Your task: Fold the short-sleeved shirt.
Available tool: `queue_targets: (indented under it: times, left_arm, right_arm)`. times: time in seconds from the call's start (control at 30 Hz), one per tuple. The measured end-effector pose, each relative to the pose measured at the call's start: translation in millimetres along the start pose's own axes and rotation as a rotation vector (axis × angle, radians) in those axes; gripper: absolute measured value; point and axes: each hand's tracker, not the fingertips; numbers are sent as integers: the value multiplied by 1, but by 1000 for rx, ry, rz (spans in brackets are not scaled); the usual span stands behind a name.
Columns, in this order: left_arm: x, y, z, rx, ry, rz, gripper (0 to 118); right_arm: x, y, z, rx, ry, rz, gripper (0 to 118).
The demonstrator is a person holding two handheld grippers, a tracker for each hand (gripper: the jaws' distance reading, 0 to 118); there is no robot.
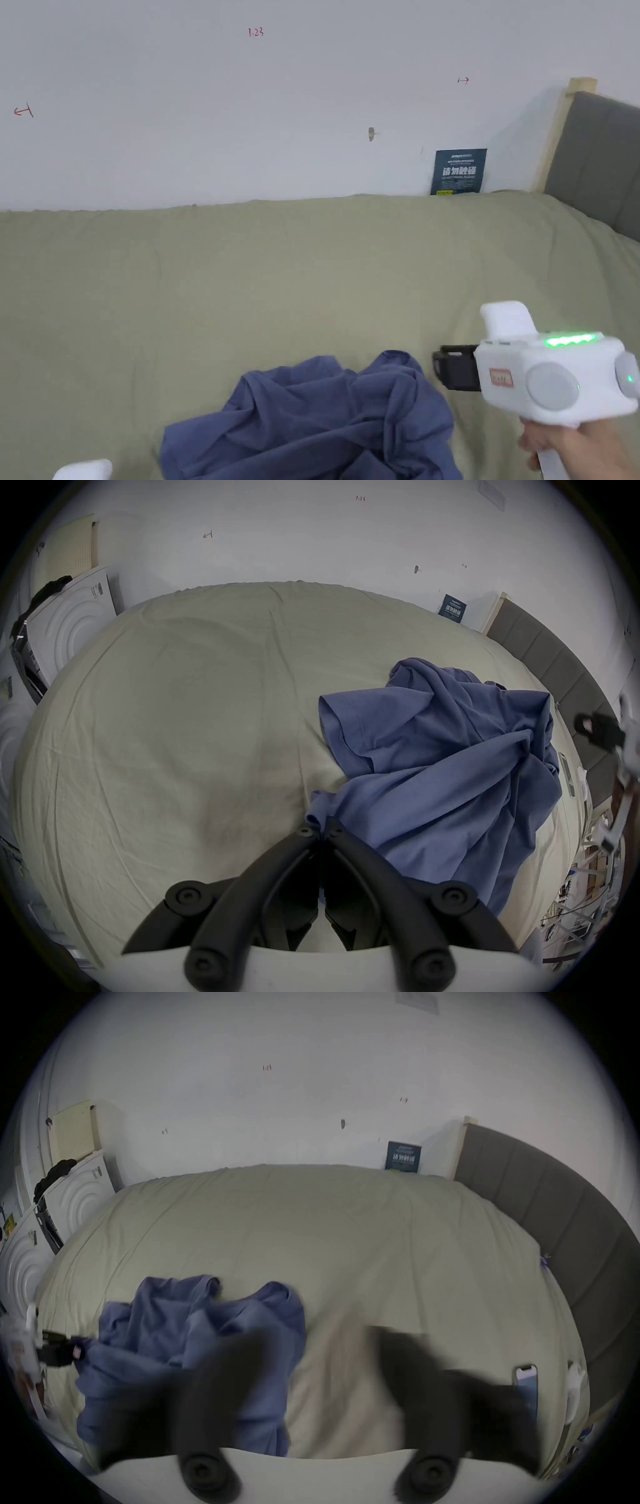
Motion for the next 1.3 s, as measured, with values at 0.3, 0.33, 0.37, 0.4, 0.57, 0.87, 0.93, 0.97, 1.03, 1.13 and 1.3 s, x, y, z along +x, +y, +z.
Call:
queue_targets:
  times: [0.3, 0.33, 0.37, 0.4, 0.57, 0.87, 0.93, 0.97, 1.03, 1.13, 1.3]
  left_arm:
    - [-3, -1, -8, -8, -21, 8, 0]
    - [-2, -2, -9, -10, -20, 7, 0]
    - [-1, -2, -10, -11, -17, 6, 0]
    - [-2, -2, -11, -16, -21, 5, 0]
    - [-2, -4, -17, -23, -24, 12, 0]
    - [1, 3, -8, -42, 5, -3, 0]
    - [-2, 9, 2, -24, 23, 4, 0]
    - [-4, 12, 9, -2, 38, 15, 0]
    - [-6, 20, 26, 19, 37, 26, 0]
    - [-6, 34, 57, 79, 97, -5, 0]
    - [-22, 61, 126, 204, 193, 2, 0]
  right_arm:
    - [-11, 15, -102, -156, -2, 47, 118]
    - [-10, 15, -112, -157, -4, 44, 118]
    - [-10, 16, -124, -161, -16, 43, 118]
    - [-15, 17, -127, -193, -39, 48, 118]
    - [-34, -6, -131, -214, -24, 114, 97]
    - [-36, 17, -75, -121, 2, 84, 1]
    - [-21, 26, -49, -110, 39, 26, 1]
    - [-15, 30, -32, -94, 29, 37, 1]
    - [-7, 35, 0, -58, 8, 66, 1]
    - [11, 43, 54, -5, -12, 58, 1]
    - [49, 46, 142, 108, -44, -6, 1]
